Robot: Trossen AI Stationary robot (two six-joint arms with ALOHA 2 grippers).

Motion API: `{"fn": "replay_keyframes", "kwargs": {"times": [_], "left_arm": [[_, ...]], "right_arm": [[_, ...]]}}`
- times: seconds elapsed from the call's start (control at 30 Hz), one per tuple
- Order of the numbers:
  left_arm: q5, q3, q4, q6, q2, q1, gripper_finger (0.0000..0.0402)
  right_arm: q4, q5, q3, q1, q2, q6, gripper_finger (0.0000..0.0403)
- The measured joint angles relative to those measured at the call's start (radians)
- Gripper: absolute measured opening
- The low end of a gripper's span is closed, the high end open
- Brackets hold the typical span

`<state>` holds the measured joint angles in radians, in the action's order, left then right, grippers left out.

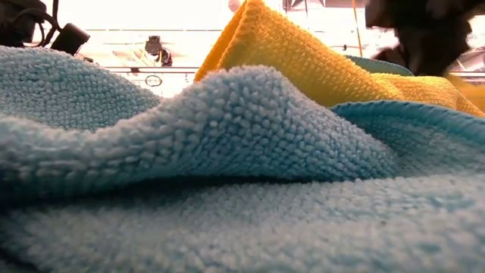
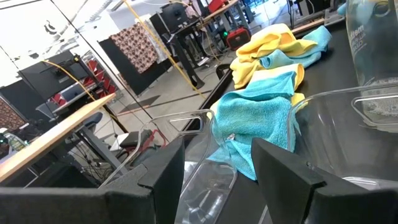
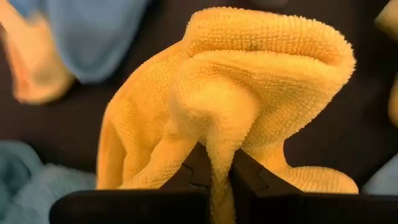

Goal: Sort microfiber towel by color & place in baskets
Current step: Put the yellow microfiber cloth into the bottom transparent bin

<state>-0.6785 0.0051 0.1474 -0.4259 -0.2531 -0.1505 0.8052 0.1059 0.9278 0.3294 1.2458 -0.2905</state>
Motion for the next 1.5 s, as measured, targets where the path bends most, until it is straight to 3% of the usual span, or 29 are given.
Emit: {"fn": "replay_keyframes", "kwargs": {"times": [0.4,0.6,0.77,1.07,1.13,1.37,1.5], "left_arm": [[0.0,0.0,0.0,0.0,0.0,0.0,0.0193],[0.0,0.0,0.0,0.0,0.0,0.0,0.0193],[0.0,0.0,0.0,0.0,0.0,0.0,0.0193],[0.0,0.0,0.0,0.0,0.0,0.0,0.0193],[0.0,0.0,0.0,0.0,0.0,0.0,0.0193],[0.0,0.0,0.0,0.0,0.0,0.0,0.0193],[0.0,0.0,0.0,0.0,0.0,0.0,0.0193]], "right_arm": [[0.031,0.078,0.241,0.0,-0.092,0.145,0.0008],[0.261,0.064,0.294,0.0,-0.093,0.01,0.0008],[0.323,0.036,0.27,0.0,-0.092,-0.102,0.0041],[0.294,0.024,0.147,0.0,-0.06,-0.116,0.017],[0.273,0.027,0.115,0.0,-0.051,-0.11,0.0177],[0.114,0.091,0.015,0.0,-0.019,-0.063,0.0137],[-0.02,0.105,-0.02,-0.005,0.016,-0.006,0.0168]]}}
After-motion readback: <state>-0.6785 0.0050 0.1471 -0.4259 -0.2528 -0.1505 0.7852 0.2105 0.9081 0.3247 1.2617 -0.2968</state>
